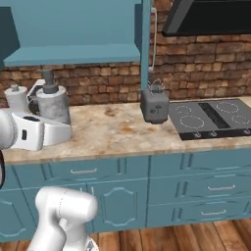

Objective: Locate and retrieve the dish brush and soap dispenser from the cabinet. Place them next to the sink.

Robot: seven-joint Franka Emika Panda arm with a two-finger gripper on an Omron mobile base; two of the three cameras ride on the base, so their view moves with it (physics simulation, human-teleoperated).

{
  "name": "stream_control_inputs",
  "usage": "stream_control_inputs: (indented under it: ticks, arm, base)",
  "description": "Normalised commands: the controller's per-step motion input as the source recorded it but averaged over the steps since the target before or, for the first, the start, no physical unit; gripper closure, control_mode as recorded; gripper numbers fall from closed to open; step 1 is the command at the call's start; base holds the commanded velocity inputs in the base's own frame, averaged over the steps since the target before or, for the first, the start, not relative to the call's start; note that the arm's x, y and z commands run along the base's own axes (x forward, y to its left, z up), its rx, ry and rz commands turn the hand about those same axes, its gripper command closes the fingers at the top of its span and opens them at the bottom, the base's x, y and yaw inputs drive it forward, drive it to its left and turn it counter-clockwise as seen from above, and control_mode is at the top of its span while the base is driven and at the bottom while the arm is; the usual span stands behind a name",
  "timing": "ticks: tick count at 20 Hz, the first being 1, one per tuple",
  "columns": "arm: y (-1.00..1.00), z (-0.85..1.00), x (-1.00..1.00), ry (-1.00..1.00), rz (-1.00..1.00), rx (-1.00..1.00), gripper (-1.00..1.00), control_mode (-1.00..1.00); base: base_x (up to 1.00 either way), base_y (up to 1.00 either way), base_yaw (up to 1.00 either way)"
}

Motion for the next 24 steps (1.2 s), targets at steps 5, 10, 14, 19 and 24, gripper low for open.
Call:
stream_control_inputs:
  ticks: [5,10,14,19,24]
  arm:
    - [0.00,0.00,0.00,0.00,0.00,0.00,1.00,1.00]
    - [0.00,0.00,0.00,0.00,0.00,0.00,1.00,1.00]
    - [0.00,0.00,0.00,0.00,0.00,0.00,1.00,1.00]
    - [0.00,0.00,0.00,0.00,0.00,0.00,1.00,1.00]
    - [0.00,0.00,0.00,0.00,0.00,0.00,1.00,1.00]
  base:
    - [-0.08,0.00,-0.46]
    - [-0.04,0.01,-0.46]
    - [0.00,0.00,-0.50]
    - [0.00,0.00,-0.50]
    - [0.00,0.00,-0.50]
